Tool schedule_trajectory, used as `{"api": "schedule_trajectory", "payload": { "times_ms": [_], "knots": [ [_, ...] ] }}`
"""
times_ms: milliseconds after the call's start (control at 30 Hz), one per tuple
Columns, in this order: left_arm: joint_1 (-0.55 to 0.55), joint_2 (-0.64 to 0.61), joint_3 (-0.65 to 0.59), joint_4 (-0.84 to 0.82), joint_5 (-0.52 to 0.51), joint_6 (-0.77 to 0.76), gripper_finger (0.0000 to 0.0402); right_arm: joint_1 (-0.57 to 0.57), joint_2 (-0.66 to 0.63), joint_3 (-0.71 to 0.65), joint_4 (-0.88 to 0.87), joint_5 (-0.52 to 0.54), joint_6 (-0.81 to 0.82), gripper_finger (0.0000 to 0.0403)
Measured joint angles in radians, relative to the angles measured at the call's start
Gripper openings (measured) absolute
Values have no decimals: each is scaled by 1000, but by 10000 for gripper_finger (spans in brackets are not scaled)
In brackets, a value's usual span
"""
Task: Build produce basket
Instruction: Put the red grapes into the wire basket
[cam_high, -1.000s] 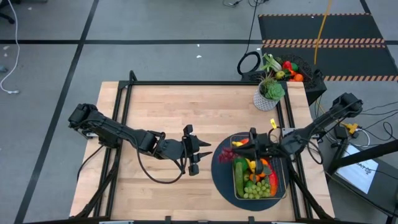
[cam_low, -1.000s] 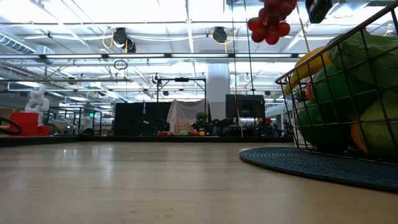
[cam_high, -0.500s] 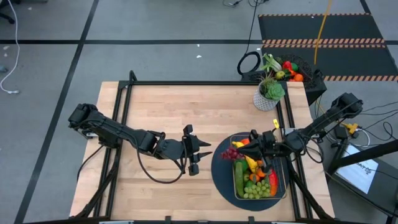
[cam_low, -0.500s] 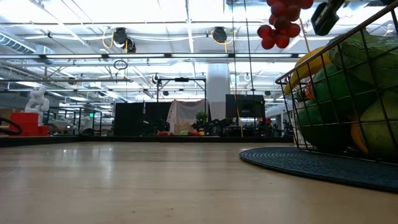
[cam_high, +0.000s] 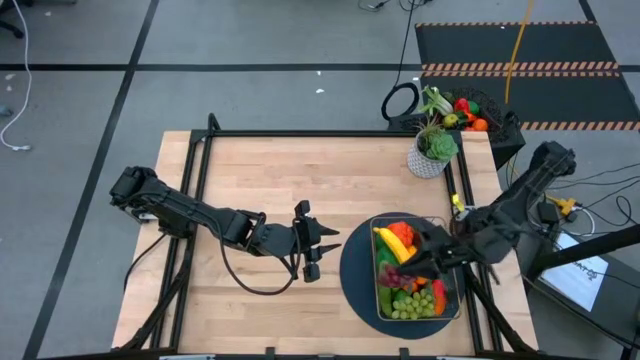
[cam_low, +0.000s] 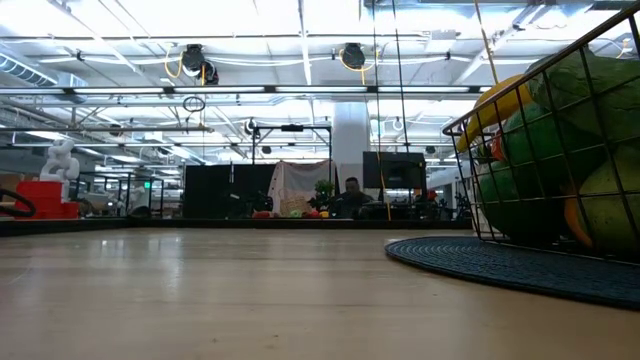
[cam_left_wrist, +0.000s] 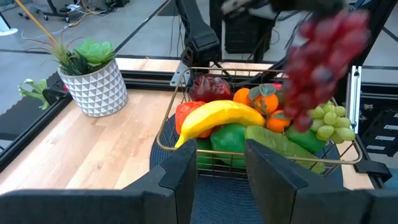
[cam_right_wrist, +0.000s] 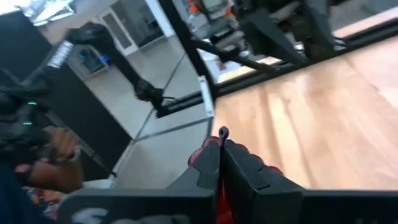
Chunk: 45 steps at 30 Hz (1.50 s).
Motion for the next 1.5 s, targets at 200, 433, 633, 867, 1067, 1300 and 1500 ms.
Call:
{"api": "schedule_trajectory", "payload": {
  "times_ms": [200,433,633,867,1067,1300,1500],
  "knots": [
    [0,0,0,0,0,-1,136,66,-26,88,-8,19,2,5],
    [-1,0,0,2,0,-2,136,92,-88,96,-123,91,-4,5],
    [-1,0,0,2,0,-4,136,90,-99,7,-74,129,-33,13],
    [-1,0,0,2,0,-3,136,91,-131,-63,-27,127,-2,9],
    [-1,0,0,2,0,-3,136,91,-155,-138,-29,126,58,13],
    [-1,0,0,2,0,-3,136,91,-181,-204,-30,125,106,15],
    [-1,0,0,2,0,-3,136,91,-217,-235,-51,131,77,15]
  ]
}}
